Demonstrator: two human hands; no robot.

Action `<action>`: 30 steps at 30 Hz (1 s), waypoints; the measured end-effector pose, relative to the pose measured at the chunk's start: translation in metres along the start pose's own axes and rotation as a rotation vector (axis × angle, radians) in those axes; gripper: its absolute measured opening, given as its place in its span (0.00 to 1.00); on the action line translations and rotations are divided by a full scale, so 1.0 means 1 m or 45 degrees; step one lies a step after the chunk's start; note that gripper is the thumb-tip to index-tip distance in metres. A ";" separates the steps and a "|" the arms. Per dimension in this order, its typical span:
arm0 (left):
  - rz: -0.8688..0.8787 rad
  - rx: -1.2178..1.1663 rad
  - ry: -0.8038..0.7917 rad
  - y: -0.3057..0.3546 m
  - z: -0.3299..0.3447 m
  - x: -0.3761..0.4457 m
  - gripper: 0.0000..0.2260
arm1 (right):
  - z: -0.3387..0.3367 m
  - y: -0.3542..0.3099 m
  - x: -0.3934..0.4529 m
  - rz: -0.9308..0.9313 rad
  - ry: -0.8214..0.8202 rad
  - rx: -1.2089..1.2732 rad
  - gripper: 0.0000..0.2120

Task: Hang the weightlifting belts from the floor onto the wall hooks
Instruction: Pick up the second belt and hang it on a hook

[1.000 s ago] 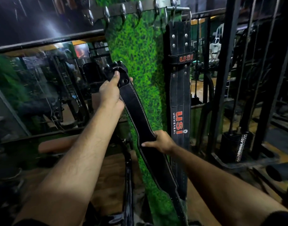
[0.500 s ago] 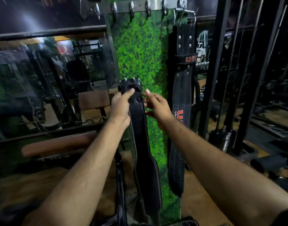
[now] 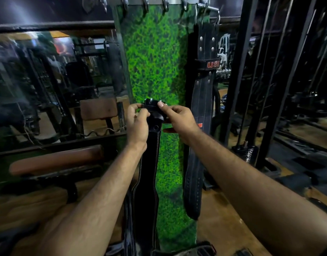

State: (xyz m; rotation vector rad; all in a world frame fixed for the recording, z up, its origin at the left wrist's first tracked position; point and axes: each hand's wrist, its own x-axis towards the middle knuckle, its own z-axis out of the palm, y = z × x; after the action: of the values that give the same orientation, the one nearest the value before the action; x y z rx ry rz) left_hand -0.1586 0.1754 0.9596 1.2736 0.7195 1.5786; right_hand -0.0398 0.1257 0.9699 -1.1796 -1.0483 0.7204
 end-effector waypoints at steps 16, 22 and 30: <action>0.185 0.045 0.147 0.006 0.074 -0.006 0.11 | -0.048 -0.025 0.023 0.006 0.029 0.202 0.23; 0.171 0.120 0.172 0.002 0.097 -0.005 0.10 | -0.063 -0.025 0.039 -0.151 0.004 0.314 0.07; 0.343 0.392 0.089 0.027 0.114 0.022 0.11 | -0.081 -0.046 0.065 -0.410 -0.027 0.277 0.07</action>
State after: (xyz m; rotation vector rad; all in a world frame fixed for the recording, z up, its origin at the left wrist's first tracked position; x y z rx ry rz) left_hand -0.0585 0.1720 1.0246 1.5999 0.8899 1.7845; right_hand 0.0566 0.1409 1.0282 -0.7947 -1.1153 0.5771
